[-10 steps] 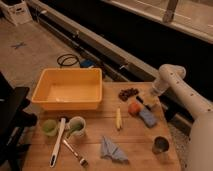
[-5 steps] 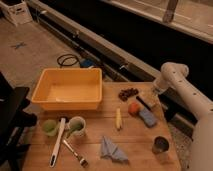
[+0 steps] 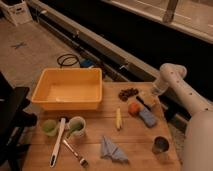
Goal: Wipe tray with eraser
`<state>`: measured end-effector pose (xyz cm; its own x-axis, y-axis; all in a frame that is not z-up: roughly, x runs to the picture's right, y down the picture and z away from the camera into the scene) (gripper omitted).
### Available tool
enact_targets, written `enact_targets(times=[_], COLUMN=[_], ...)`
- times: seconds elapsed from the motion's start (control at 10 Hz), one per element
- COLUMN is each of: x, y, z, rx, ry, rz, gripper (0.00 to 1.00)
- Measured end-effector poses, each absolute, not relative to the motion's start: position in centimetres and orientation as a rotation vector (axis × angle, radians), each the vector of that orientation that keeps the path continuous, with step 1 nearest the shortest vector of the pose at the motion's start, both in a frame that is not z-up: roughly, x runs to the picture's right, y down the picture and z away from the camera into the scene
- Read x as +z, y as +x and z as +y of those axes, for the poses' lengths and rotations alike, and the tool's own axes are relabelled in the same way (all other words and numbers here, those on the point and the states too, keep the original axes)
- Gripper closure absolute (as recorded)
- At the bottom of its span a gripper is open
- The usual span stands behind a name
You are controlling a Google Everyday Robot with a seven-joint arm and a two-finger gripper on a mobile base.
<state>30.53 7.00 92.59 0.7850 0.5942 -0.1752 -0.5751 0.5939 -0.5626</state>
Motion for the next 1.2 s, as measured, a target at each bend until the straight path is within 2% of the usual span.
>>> enact_targets(times=[0.2,0.3,0.5,0.7,0.9,1.0,1.2], x=[93.3,93.6,93.5,93.7,93.3,92.5,90.4], y=[31.2,31.2,31.7,32.0,32.2,32.2,31.6], z=[7.9,8.2,8.9,9.3,9.0,8.3,6.1], rx=[0.694,0.699,0.703,0.705,0.706,0.705,0.686], ry=[-0.665,-0.673,-0.691,-0.692,-0.681,-0.664,-0.622], rz=[-0.014,-0.012,-0.011,-0.011,-0.020,-0.032,-0.066], gripper=[0.35,0.38,0.54,0.77,0.95,1.00,1.00])
